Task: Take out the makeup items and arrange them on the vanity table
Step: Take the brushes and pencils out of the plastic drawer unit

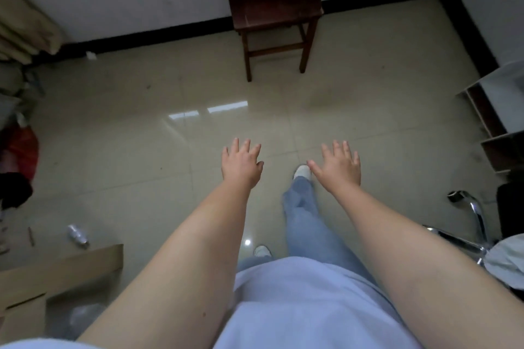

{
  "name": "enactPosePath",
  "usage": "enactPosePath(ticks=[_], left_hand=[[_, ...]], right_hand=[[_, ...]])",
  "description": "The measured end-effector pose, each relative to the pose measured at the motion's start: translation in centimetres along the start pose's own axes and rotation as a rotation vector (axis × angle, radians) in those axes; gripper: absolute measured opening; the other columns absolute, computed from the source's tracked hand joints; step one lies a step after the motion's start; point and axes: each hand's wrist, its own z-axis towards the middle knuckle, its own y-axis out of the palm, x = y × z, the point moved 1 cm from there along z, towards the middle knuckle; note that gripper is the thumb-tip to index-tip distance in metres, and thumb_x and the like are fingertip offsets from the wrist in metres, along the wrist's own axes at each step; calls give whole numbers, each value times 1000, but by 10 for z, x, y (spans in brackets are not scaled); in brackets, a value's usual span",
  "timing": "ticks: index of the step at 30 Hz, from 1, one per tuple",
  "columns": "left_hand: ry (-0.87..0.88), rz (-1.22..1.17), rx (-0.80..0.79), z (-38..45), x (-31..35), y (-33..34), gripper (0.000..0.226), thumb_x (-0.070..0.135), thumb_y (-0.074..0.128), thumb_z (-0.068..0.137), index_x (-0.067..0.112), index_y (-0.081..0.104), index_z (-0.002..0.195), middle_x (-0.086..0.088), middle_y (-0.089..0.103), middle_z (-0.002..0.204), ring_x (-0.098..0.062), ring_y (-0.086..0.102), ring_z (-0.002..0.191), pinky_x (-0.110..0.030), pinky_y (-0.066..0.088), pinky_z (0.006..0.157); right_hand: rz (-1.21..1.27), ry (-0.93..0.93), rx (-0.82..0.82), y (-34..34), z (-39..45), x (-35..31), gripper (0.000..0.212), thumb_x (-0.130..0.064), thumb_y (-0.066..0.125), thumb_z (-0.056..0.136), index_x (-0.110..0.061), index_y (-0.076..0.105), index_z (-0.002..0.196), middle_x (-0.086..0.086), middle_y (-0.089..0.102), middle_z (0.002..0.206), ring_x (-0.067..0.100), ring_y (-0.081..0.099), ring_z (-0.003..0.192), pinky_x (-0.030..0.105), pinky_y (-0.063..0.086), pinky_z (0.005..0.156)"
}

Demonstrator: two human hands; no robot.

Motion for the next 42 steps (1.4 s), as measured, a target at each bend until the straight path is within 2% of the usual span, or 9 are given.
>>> enactPosePath(ticks=[11,16,25,30,33,36,38,40,42], left_hand=[[-66,-40,47,260,34,-154,54,36,38,95,26,19,144,0,15,155,-25,5,143,-43,11,114],[-153,-96,105,367,23,-221,53,33,40,94,26,22,143,0,17,154,-25,7,143,-44,12,114],[-71,-109,114,568,-19,-321,51,33,40,95,24,24,143,-3,18,154,-27,8,142,-45,13,113],[-35,-99,60,648,-35,-364,53,32,41,94,23,24,143,-5,17,154,-28,6,143,-45,11,114],[2,-130,39,686,-31,-377,53,30,43,94,20,26,143,-5,16,154,-27,6,143,-45,10,114],[29,-139,49,717,-30,-382,55,29,43,94,16,23,143,-6,15,154,-26,5,143,-44,11,114],[45,-140,55,732,-32,-381,57,28,43,94,12,20,144,-8,14,154,-26,5,143,-43,11,115],[62,-131,34,745,-36,-379,59,26,44,93,10,18,144,-9,11,155,-25,4,143,-41,9,115],[78,-102,5,755,-42,-376,61,22,44,93,8,15,145,-9,7,155,-24,2,143,-39,7,115]], right_hand=[[30,-24,28,-152,283,-30,58,-46,39,91,-16,29,140,10,18,153,25,8,143,41,8,115],[-20,-76,30,-216,394,-66,60,-45,42,91,-16,28,141,9,19,153,25,8,143,42,7,115],[47,-52,38,-281,585,-155,55,-42,44,90,-13,36,136,11,25,151,26,13,142,43,10,115],[118,-66,-9,-301,656,-197,55,-41,44,91,-11,35,137,12,28,150,27,14,142,42,11,115],[181,-39,-39,-305,690,-206,57,-40,45,91,-8,34,137,14,34,146,30,21,139,42,18,114],[528,138,-150,-304,723,-216,58,-35,48,91,-8,30,139,13,41,141,30,37,130,36,33,103],[1021,367,-256,-302,746,-226,55,-25,48,92,-10,27,141,11,39,142,26,38,130,33,32,103],[1440,552,-333,-296,769,-237,53,-12,46,92,-8,25,141,11,37,143,24,34,133,36,28,109],[1709,668,-342,-293,791,-245,40,-1,43,91,-2,38,130,12,47,129,23,40,127,39,24,111]])
